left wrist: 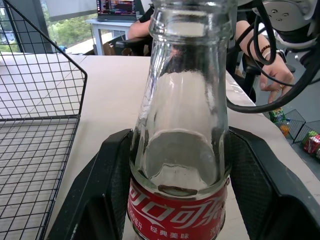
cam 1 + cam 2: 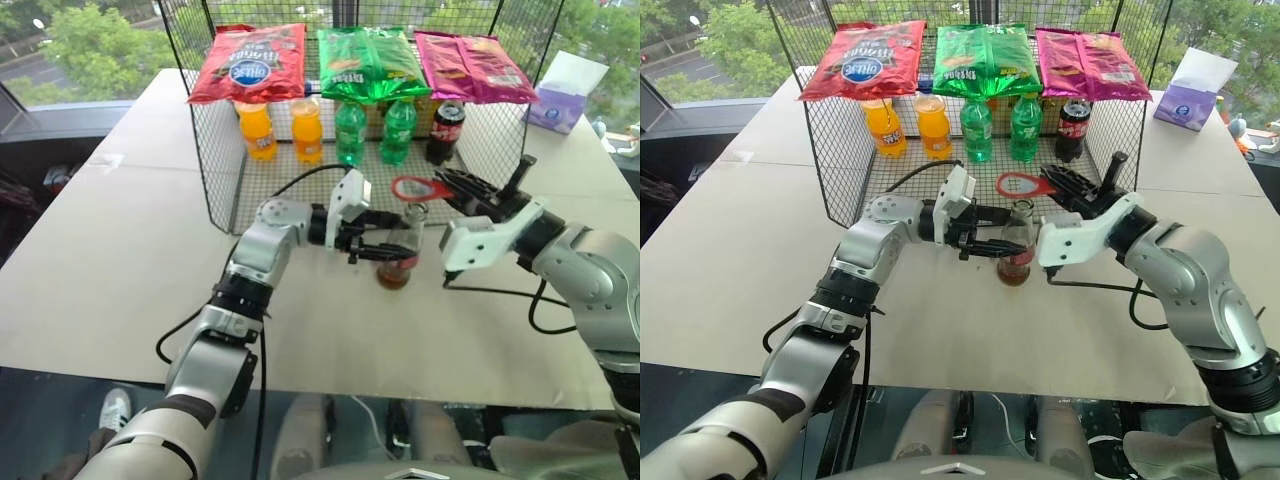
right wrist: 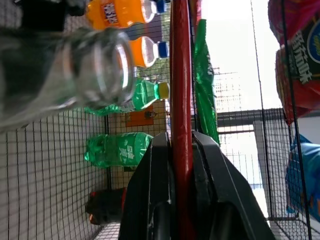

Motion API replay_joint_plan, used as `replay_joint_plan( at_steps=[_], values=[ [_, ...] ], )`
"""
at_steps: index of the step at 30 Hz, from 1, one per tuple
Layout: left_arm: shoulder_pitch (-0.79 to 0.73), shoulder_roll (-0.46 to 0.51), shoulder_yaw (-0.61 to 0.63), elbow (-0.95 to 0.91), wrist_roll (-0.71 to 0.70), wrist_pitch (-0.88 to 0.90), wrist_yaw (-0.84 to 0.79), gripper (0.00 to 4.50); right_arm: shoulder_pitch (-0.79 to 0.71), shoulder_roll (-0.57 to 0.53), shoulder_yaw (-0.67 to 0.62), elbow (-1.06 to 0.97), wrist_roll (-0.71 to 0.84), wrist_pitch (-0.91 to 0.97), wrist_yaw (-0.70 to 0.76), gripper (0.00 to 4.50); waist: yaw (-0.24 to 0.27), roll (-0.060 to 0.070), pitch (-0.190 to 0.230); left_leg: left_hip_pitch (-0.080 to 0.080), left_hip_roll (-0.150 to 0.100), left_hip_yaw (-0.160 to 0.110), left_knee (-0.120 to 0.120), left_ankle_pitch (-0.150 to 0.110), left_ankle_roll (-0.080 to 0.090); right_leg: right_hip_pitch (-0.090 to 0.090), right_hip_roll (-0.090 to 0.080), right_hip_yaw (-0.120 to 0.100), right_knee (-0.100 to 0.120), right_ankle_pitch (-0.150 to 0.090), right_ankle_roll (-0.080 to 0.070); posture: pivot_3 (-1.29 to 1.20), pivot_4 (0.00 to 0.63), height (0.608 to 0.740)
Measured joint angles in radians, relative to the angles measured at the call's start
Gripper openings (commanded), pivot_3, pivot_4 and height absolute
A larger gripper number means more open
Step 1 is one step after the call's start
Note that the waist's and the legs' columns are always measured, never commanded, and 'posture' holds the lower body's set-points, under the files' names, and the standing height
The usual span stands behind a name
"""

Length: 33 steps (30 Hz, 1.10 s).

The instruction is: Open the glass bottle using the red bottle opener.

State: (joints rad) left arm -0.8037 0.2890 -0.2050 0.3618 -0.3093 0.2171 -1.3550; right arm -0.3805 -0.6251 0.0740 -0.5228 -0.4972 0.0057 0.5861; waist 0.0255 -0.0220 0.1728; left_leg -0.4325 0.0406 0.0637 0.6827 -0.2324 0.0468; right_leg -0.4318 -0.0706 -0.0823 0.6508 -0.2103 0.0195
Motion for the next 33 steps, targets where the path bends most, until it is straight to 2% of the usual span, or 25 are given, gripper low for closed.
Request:
replay_joint_plan(
  at_steps=[2, 6, 8, 10, 12, 16, 18, 20, 22, 24, 25, 27, 29, 30, 31, 33],
  values=[
    [0.001, 0.0, 0.0, -0.001, -0.001, 0.001, 0.002, 2.21, -0.004, 0.06, -0.028, -0.03, 0.037, 0.101, 0.003, 0.0, 0.0, 0.0, 0.0, 0.0, 0.0, 0.0, 0.0, 0.0, 0.0, 0.0, 0.0, 0.0, 0.0, 0.0, 0.0, 0.0, 0.15, 0.74],
    [0.016, 0.0, 0.001, -0.02, -0.004, 0.0, 0.015, 2.21, 0.011, 0.259, -0.136, -0.185, 0.182, 0.495, 0.02, 0.0, 0.001, 0.0, 0.0, 0.0, 0.001, -0.001, 0.0, 0.0, 0.0, 0.0, 0.0, 0.0, 0.001, 0.002, 0.003, 0.0, 0.15, 0.74],
    [0.032, -0.001, 0.003, -0.035, -0.008, -0.008, 0.028, 2.21, 0.084, 0.428, -0.213, -0.298, 0.303, 0.749, 0.023, 0.0, 0.004, 0.0, 0.0, 0.0, 0.003, -0.002, 0.0, 0.0, 0.0, 0.0, 0.0, -0.002, 0.003, 0.002, 0.004, 0.0, 0.15, 0.74],
    [0.044, -0.002, 0.006, -0.044, -0.009, -0.017, 0.036, 2.21, 0.193, 0.533, -0.251, -0.344, 0.391, 0.94, 0.017, 0.0, 0.005, 0.001, 0.0, 0.0, 0.003, -0.001, 0.0, 0.0, 0.0, 0.0, 0.0, -0.001, 0.003, 0.002, 0.003, 0.0, 0.15, 0.74],
    [0.055, -0.001, 0.01, -0.053, -0.009, -0.025, 0.048, 2.21, 0.259, 0.59, -0.28, -0.364, 0.436, 1.048, -0.003, 0.0, -0.001, 0.003, 0.001, 0.0, 0.003, 0.0, 0.0, 0.0, 0.0, -0.001, -0.001, 0.0, 0.003, 0.0, 0.0, 0.0, 0.15, 0.74],
    [0.075, 0.004, 0.019, -0.07, -0.01, -0.031, 0.062, 2.21, 0.38, 0.693, -0.304, -0.354, 0.515, 1.135, -0.06, 0.0, -0.011, 0.004, 0.001, 0.001, 0.004, -0.001, 0.001, 0.0, 0.0, -0.001, -0.001, 0.0, 0.004, 0.0, 0.0, 0.0, 0.15, 0.74],
    [0.079, 0.004, 0.021, -0.073, -0.01, -0.033, 0.063, 2.21, 0.419, 0.699, -0.297, -0.298, 0.539, 1.142, -0.085, 0.0, -0.012, 0.005, 0.001, 0.001, 0.004, 0.0, 0.001, 0.0, 0.0, -0.001, -0.001, 0.0, 0.005, 0.0, 0.0, 0.0, 0.15, 0.74],
    [0.084, 0.004, 0.026, -0.075, -0.015, -0.033, 0.063, 2.22, 0.444, 0.699, -0.295, -0.236, 0.553, 1.138, -0.105, 0.91, -0.012, 0.005, 0.002, 0.001, 0.004, 0.0, 0.001, 0.0, 0.0, -0.001, -0.001, 0.001, 0.004, 0.0, 0.0, 0.0, 0.15, 0.74],
    [0.09, 0.006, 0.034, -0.075, -0.02, -0.032, 0.063, 2.22, 0.447, 0.688, -0.294, -0.21, 0.582, 1.112, -0.115, 1.59, -0.013, 0.005, 0.002, 0.001, 0.004, 0.0, 0.0, 0.0, 0.0, -0.001, -0.001, 0.001, 0.004, 0.0, 0.0, 0.0, 0.15, 0.74],
    [0.092, 0.006, 0.036, -0.075, -0.02, -0.031, 0.066, 2.22, 0.44, 0.672, -0.287, -0.199, 0.615, 1.101, -0.119, 2.68, -0.014, 0.005, 0.002, 0.001, 0.004, 0.0, 0.0, 0.0, 0.0, -0.001, -0.001, 0.001, 0.004, 0.0, 0.0, 0.0, 0.15, 0.74],
    [0.092, 0.006, 0.036, -0.075, -0.02, -0.03, 0.066, 2.22, 0.439, 0.666, -0.287, -0.198, 0.623, 1.101, -0.119, 2.99, -0.013, 0.005, 0.002, 0.001, 0.004, 0.0, 0.0, 0.0, 0.0, -0.001, -0.001, 0.001, 0.004, 0.0, 0.0, 0.0, 0.15, 0.74],
    [0.094, 0.007, 0.038, -0.076, -0.027, -0.029, 0.07, 2.22, 0.431, 0.634, -0.286, -0.197, 0.648, 1.102, -0.123, 3.94, -0.012, 0.005, 0.002, 0.001, 0.004, 0.0, 0.001, 0.0, 0.0, -0.001, -0.001, 0.001, 0.004, 0.0, 0.0, 0.0, 0.15, 0.74],
    [0.094, 0.008, 0.038, -0.076, -0.031, -0.025, 0.07, 2.22, 0.428, 0.596, -0.287, -0.197, 0.663, 1.1, -0.128, 4.44, -0.011, 0.005, 0.002, 0.001, 0.004, 0.0, 0.001, 0.0, 0.0, -0.001, -0.001, 0.001, 0.003, 0.0, 0.0, 0.0, 0.15, 0.74],
    [0.094, 0.008, 0.038, -0.076, -0.032, -0.025, 0.069, 2.22, 0.428, 0.579, -0.287, -0.197, 0.665, 1.098, -0.128, 4.44, -0.011, 0.005, 0.002, 0.001, 0.003, 0.0, 0.0, 0.0, 0.0, -0.001, -0.002, 0.001, 0.003, 0.0, 0.0, 0.0, 0.15, 0.74],
    [0.094, 0.008, 0.039, -0.076, -0.04, -0.017, 0.07, 2.22, 0.44, 0.51, -0.283, -0.197, 0.66, 1.079, -0.135, 4.44, -0.01, 0.005, 0.002, 0.0, 0.003, 0.0, 0.0, 0.0, 0.0, -0.001, -0.002, 0.001, 0.002, 0.0, 0.0, 0.0, 0.15, 0.74],
    [0.094, 0.011, 0.04, -0.076, -0.049, -0.01, 0.068, 3.28, 0.456, 0.447, -0.286, -0.197, 0.643, 1.052, -0.142, 4.5, -0.012, 0.005, 0.002, 0.0, 0.003, 0.0, -0.001, -0.001, 0.0, -0.001, -0.002, 0.001, 0.001, 0.0, 0.0, 0.0, 0.15, 0.74]
  ],
)
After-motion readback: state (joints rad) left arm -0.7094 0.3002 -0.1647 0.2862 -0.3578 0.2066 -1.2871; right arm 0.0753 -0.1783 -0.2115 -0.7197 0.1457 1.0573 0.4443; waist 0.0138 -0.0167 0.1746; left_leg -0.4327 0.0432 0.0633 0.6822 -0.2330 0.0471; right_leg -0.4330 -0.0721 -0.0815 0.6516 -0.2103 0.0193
